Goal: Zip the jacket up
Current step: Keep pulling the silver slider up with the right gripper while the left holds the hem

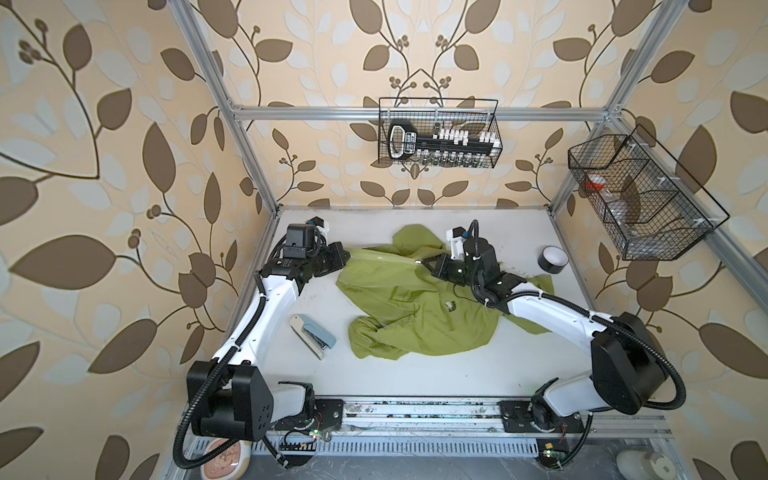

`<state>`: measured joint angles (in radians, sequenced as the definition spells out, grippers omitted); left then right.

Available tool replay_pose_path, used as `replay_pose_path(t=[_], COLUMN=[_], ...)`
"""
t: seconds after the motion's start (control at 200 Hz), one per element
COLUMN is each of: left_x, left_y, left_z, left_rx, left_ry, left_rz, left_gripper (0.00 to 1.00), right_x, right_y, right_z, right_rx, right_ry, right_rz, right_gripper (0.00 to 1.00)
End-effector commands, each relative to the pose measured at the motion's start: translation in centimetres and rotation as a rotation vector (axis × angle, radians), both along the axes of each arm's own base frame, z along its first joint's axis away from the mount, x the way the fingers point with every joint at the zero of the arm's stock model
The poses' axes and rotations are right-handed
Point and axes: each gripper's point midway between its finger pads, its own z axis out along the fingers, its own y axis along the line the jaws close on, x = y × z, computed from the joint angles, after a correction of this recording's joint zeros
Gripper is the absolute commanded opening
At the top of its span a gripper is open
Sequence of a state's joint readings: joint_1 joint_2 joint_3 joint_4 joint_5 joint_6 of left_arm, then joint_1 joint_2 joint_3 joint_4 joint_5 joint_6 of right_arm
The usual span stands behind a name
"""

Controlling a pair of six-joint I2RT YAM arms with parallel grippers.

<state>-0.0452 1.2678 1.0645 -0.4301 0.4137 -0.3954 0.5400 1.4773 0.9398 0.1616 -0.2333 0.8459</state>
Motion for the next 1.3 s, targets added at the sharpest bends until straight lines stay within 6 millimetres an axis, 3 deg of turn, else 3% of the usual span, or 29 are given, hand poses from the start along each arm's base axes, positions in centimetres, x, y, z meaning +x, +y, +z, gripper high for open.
replay_pose_path(t=[0.0, 1.295], left_x=[1.1, 0.9], left_y=[0.5, 0.5], left_z=[2.2, 2.0], left_rx=[0.011, -0.002], left_ry=[-0.069, -0.063], left_rz=[0.020, 0.025], left_gripper=[0.00, 0.00], right_x=[0.0, -0.2], right_y=[-1.4, -4.7], right_z=[-0.1, -1.1], right_rx=[-0.032, -0.083], right_ry=[-0.012, 0.004], right_rz=[-0.036, -0.093], right_gripper=[0.00, 0.00])
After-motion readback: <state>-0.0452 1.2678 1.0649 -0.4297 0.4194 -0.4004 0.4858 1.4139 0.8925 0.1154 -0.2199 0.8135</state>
